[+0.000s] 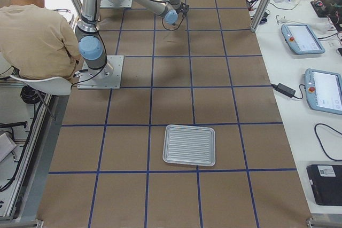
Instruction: Place bearing gear from tray to pile
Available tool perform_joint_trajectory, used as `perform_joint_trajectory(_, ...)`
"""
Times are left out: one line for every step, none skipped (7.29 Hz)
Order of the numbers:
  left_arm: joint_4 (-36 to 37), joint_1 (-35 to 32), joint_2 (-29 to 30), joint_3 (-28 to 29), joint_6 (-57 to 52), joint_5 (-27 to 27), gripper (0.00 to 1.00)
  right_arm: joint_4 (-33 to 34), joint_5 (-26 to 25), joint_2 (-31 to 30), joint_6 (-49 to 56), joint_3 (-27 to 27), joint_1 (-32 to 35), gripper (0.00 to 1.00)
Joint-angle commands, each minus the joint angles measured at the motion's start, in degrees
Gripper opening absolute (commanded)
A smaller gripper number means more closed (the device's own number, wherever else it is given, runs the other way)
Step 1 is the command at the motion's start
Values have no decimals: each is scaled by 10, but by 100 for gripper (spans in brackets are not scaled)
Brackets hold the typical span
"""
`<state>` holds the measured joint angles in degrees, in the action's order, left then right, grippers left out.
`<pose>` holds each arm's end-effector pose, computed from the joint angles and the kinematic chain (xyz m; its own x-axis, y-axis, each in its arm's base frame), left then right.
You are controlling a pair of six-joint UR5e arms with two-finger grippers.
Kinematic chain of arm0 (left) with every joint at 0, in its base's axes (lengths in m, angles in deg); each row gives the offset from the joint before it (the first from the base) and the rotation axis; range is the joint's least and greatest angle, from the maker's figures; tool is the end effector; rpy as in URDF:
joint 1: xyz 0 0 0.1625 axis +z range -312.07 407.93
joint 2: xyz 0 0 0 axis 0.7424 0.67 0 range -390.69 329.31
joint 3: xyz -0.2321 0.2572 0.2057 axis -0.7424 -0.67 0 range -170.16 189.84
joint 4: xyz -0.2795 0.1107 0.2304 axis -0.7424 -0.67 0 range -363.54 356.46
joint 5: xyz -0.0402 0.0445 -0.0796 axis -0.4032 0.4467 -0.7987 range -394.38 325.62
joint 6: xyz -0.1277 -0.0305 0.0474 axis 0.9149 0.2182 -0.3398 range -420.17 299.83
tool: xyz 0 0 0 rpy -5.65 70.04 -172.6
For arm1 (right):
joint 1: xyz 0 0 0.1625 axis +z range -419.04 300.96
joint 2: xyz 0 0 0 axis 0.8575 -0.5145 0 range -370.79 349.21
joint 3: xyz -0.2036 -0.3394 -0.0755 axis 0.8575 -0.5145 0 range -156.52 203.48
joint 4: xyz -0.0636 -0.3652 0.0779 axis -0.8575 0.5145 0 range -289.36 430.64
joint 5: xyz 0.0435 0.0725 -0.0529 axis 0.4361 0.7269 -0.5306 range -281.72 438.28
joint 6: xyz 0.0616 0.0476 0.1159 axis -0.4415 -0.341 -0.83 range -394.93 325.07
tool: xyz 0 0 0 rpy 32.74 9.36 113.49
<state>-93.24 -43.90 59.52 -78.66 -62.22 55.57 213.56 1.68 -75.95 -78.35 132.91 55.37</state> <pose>-0.1482 -0.4550 0.4366 -0.9977 0.0677 0.0000 0.0677 0.9973 -0.0278 0.3749 -0.4253 0.1613 -0.9137 0.3039 -0.2697 0.3024 0.9520 0.0483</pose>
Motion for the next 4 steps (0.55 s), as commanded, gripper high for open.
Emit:
perform_joint_trajectory(17, -1, -1, -8, -2, 1, 100, -15, -10, -12, 7, -37, -8, 96)
perform_joint_trajectory(17, -1, -1, -8, -2, 1, 100, -59, -14, -32, 43, -47, -19, 100)
perform_joint_trajectory(15, -2, 0, -10, 3, 0, 100, -119, -52, -65, 108, -48, -43, 100)
perform_joint_trajectory(13, -2, 1, -16, 1, 0, 100, -186, -55, -100, 180, -48, -82, 100)
